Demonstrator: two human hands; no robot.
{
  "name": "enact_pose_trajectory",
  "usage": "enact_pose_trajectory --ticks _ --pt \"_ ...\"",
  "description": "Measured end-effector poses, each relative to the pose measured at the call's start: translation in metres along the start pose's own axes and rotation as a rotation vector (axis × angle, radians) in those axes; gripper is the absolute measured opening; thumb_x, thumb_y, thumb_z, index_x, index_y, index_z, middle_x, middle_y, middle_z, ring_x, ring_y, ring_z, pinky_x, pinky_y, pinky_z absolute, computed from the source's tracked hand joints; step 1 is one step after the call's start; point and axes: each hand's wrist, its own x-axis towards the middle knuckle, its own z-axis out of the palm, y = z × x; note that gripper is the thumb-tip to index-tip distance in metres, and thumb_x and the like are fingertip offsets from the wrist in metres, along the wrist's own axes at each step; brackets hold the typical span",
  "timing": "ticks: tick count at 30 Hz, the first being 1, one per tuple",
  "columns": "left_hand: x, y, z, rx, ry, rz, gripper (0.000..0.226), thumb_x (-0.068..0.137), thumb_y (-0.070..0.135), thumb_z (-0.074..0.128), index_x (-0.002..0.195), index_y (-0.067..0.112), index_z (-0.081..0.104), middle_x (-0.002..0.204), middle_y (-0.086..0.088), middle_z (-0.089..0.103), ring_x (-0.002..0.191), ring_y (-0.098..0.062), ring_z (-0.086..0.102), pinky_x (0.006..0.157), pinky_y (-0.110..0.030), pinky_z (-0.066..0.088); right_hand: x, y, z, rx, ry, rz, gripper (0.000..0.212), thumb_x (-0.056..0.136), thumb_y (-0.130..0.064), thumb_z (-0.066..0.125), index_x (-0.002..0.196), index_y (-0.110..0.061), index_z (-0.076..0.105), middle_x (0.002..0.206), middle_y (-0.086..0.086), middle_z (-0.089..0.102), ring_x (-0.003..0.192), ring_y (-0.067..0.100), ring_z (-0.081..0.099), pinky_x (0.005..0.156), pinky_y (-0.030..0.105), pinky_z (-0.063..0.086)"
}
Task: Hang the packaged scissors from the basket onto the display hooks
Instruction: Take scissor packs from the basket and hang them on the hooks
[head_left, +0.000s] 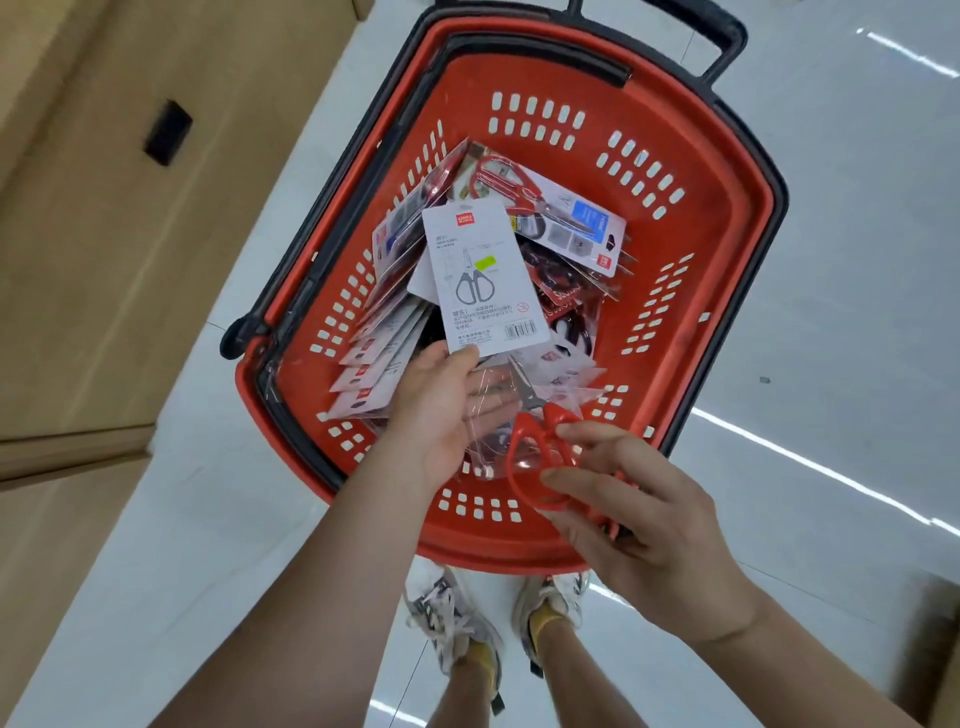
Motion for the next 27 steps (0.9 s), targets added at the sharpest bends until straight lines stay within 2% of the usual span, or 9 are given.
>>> enact_pose_trajectory --ticks 2,6,9,13,17,20,23,25,27 --pt "-0.003 0.000 -0.002 0.004 -0.022 -0.001 0.022 0.102 0.016 0.049 0.120 0.016 0.062 0.101 -0.016 0.075 0.087 -0.031 0.074 0.056 -0.033 0.059 0.001 -0.001 0.005 0.004 -0.003 0.013 0.024 0.095 -0.034 0.061 0.111 -0.017 0.066 0.100 -0.002 0.058 0.123 0.018 0.058 0.096 0.036 0.054" --pt "-0.011 -0.003 -0.003 -0.004 -0.034 0.012 0.021 0.103 0.017 0.048 0.117 0.016 0.062 0.097 -0.015 0.076 0.073 -0.024 0.072 0.053 -0.030 0.057 0.004 -0.001 0.012 -0.006 -0.018 0.056 0.026 0.092 -0.035 0.062 0.110 -0.018 0.069 0.100 -0.003 0.059 0.124 0.013 0.056 0.099 0.033 0.053" --pt "-0.013 -0.005 -0.006 -0.013 -0.015 0.017 0.020 0.103 0.022 0.047 0.115 0.017 0.063 0.095 -0.014 0.076 0.072 -0.024 0.072 0.054 -0.030 0.056 0.002 -0.004 0.012 -0.026 -0.012 0.026 0.025 0.092 -0.034 0.062 0.109 -0.017 0.070 0.098 0.000 0.062 0.123 0.011 0.056 0.102 0.025 0.049" --pt "-0.016 -0.006 -0.008 0.051 -0.058 0.019 0.019 0.103 0.023 0.049 0.114 0.018 0.063 0.095 -0.012 0.077 0.077 -0.026 0.071 0.064 -0.034 0.057 0.003 -0.001 0.013 -0.222 -0.024 0.040 0.030 0.088 -0.039 0.062 0.103 -0.016 0.075 0.095 0.001 0.065 0.107 0.014 0.061 0.092 0.034 0.053" --pt "-0.021 -0.005 -0.005 0.049 -0.090 0.049 0.015 0.103 0.022 0.049 0.107 0.022 0.064 0.092 -0.009 0.077 0.067 -0.020 0.070 0.057 -0.031 0.058 0.010 0.002 0.015 -0.262 -0.102 0.090 0.039 0.087 -0.047 0.057 0.104 -0.017 0.076 0.094 -0.003 0.063 0.097 0.013 0.057 0.086 0.029 0.051" --pt "-0.025 -0.006 -0.002 0.022 -0.100 0.051 0.015 0.103 0.022 0.048 0.106 0.021 0.062 0.089 -0.007 0.077 0.063 -0.018 0.070 0.056 -0.032 0.059 0.017 0.001 0.014 -0.106 -0.027 0.280 0.039 0.086 -0.052 0.059 0.098 -0.020 0.078 0.100 -0.007 0.058 0.103 0.009 0.051 0.088 0.022 0.045" --pt "-0.030 -0.010 0.001 -0.013 -0.105 0.060 0.018 0.104 0.023 0.046 0.110 0.021 0.062 0.095 -0.008 0.077 0.067 -0.018 0.071 0.052 -0.028 0.055 0.027 -0.010 0.019 0.182 0.064 0.510 0.018 0.082 -0.038 0.074 0.099 -0.032 0.075 0.112 -0.009 0.049 0.113 0.003 0.049 0.089 0.026 0.052" --pt "-0.030 -0.013 0.001 -0.011 -0.113 0.084 0.020 0.105 0.024 0.045 0.114 0.021 0.062 0.100 -0.006 0.077 0.075 -0.019 0.072 0.055 -0.029 0.055 0.032 -0.013 0.022 0.260 0.138 0.586 0.041 0.078 -0.024 0.082 0.107 -0.040 0.059 0.120 -0.003 0.044 0.115 -0.003 0.048 0.088 0.015 0.051" --pt "-0.031 -0.014 0.000 -0.043 -0.101 0.102 0.022 0.105 0.023 0.045 0.118 0.021 0.062 0.104 -0.006 0.076 0.082 -0.020 0.073 0.063 -0.034 0.058 0.036 -0.008 0.020 0.388 0.188 0.762 0.056 0.074 -0.035 0.084 0.115 -0.043 0.047 0.130 0.000 0.046 0.121 0.009 0.053 0.092 0.027 0.054"
